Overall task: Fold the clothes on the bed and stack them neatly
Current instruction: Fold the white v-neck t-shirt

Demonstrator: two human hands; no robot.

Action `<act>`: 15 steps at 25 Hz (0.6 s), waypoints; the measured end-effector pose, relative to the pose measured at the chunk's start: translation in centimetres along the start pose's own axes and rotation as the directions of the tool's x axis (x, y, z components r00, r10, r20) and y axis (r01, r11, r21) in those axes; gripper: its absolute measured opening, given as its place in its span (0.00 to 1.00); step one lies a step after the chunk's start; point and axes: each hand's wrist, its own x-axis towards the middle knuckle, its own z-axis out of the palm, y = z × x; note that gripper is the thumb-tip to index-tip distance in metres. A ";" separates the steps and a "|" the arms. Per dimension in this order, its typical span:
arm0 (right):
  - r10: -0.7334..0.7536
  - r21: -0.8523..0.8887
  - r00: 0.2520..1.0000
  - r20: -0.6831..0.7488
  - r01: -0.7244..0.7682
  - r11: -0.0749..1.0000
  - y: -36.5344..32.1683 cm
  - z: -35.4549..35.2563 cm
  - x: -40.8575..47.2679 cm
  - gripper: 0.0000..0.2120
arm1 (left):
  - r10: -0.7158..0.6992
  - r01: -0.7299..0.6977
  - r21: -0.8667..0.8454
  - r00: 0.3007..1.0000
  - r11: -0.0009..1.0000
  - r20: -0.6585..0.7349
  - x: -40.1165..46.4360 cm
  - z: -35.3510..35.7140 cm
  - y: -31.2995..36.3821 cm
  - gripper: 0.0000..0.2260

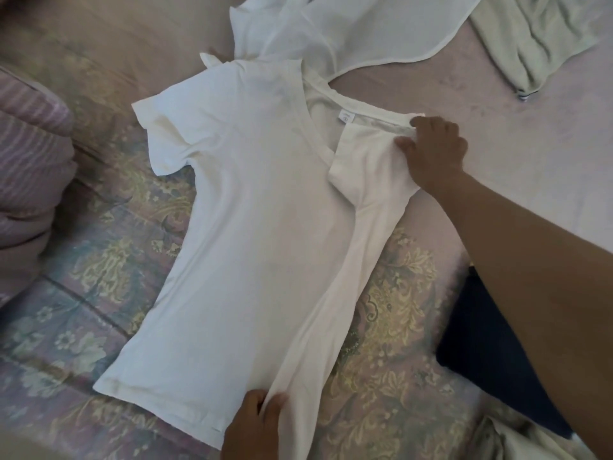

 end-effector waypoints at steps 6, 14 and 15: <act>0.079 -0.165 0.997 -0.007 -0.079 0.983 0.3 -0.3 -1.4 0.24 | 0.012 -0.047 0.196 0.984 0.980 0.177 -0.2 -1.8 1.6 0.15; -0.504 0.036 0.852 0.140 0.505 0.862 -14.0 2.7 -6.4 0.24 | 0.617 -0.459 0.469 0.741 0.754 -0.266 6.9 -11.4 3.1 0.37; -0.517 0.050 0.836 0.186 0.517 0.854 -16.3 3.2 -5.9 0.26 | 0.660 -0.491 0.506 0.715 0.710 -0.232 7.9 -11.7 3.4 0.40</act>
